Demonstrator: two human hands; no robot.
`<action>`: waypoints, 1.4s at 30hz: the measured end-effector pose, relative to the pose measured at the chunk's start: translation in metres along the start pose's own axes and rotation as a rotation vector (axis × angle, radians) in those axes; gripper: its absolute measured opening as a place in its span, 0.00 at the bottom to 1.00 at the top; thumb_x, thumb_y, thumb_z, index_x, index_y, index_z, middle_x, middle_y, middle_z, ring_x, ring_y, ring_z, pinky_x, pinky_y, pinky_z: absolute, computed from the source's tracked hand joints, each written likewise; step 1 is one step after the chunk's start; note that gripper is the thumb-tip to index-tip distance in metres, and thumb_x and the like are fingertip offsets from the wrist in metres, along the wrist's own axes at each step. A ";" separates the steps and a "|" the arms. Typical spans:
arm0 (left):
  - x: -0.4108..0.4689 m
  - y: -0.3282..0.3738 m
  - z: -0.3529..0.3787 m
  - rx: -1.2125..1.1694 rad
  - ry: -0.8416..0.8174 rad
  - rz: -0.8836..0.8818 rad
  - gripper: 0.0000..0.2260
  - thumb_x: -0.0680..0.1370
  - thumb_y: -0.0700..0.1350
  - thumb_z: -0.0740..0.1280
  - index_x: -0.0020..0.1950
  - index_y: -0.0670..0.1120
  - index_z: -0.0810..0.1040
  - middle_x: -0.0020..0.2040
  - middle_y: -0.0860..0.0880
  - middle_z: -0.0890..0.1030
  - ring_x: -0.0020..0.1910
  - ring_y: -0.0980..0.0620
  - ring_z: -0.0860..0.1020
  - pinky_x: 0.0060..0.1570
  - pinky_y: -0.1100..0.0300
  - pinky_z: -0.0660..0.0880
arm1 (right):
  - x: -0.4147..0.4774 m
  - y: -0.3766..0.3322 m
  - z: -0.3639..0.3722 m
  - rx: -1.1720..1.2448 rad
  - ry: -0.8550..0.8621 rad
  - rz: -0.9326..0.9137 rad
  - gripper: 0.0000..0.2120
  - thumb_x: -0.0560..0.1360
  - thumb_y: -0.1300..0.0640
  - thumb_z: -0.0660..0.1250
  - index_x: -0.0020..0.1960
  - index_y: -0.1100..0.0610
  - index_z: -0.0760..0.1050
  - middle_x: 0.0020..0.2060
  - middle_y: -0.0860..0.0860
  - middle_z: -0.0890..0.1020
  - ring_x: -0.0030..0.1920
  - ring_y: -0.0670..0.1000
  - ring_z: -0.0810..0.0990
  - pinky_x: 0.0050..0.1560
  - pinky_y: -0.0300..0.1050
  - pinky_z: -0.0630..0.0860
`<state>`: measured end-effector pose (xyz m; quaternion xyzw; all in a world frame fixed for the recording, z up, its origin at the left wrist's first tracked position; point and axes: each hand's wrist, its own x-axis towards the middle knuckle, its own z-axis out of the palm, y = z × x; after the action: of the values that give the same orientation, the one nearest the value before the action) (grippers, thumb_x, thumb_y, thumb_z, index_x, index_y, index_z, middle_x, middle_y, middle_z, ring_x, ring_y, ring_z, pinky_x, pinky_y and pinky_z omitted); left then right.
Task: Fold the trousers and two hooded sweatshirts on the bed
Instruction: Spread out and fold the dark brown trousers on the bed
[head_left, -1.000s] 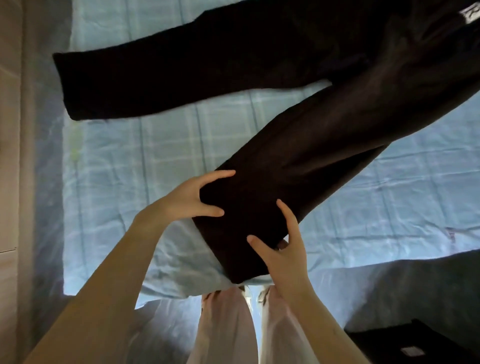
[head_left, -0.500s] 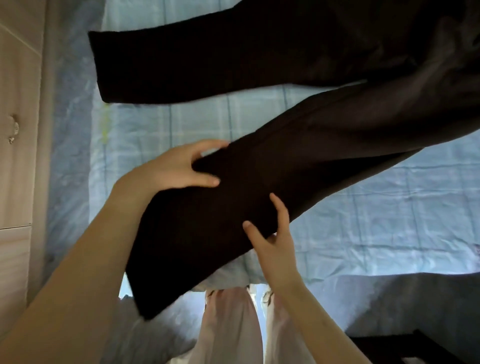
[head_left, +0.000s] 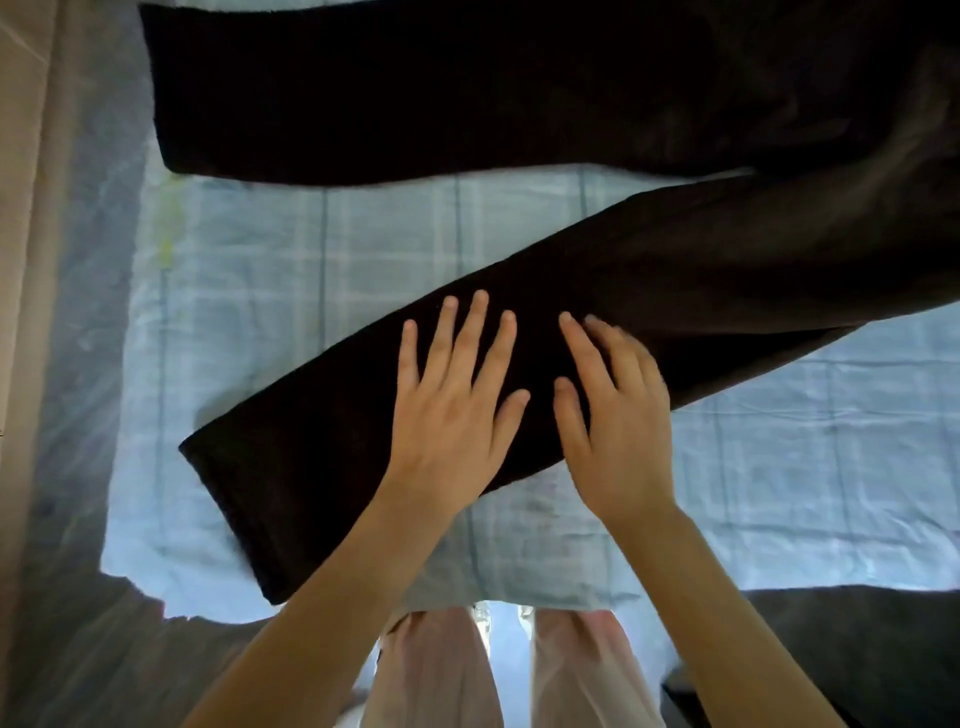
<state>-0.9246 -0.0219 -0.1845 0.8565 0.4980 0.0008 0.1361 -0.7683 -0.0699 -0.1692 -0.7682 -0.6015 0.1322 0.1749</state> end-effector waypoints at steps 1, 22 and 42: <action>0.000 -0.006 0.013 0.019 -0.039 0.002 0.28 0.83 0.58 0.50 0.80 0.47 0.57 0.80 0.43 0.56 0.79 0.42 0.53 0.76 0.40 0.48 | 0.018 0.019 0.010 -0.112 -0.027 -0.083 0.24 0.83 0.48 0.54 0.78 0.49 0.64 0.75 0.51 0.69 0.75 0.56 0.65 0.75 0.58 0.61; -0.015 0.167 0.031 -1.041 0.207 -0.502 0.25 0.77 0.40 0.71 0.69 0.60 0.72 0.51 0.52 0.81 0.49 0.53 0.81 0.54 0.62 0.77 | 0.012 0.209 -0.080 0.525 -0.219 0.294 0.29 0.81 0.60 0.65 0.76 0.40 0.62 0.37 0.50 0.81 0.37 0.55 0.80 0.44 0.49 0.81; 0.068 0.140 -0.034 -1.169 0.769 -0.965 0.21 0.72 0.41 0.76 0.61 0.56 0.76 0.41 0.54 0.83 0.39 0.58 0.80 0.42 0.69 0.76 | 0.139 0.185 -0.138 0.793 0.239 0.338 0.31 0.71 0.63 0.77 0.68 0.46 0.70 0.38 0.35 0.75 0.33 0.42 0.75 0.52 0.40 0.79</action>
<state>-0.7756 -0.0210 -0.1282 0.2823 0.7398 0.4909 0.3633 -0.5156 0.0098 -0.1227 -0.7393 -0.3457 0.2896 0.5001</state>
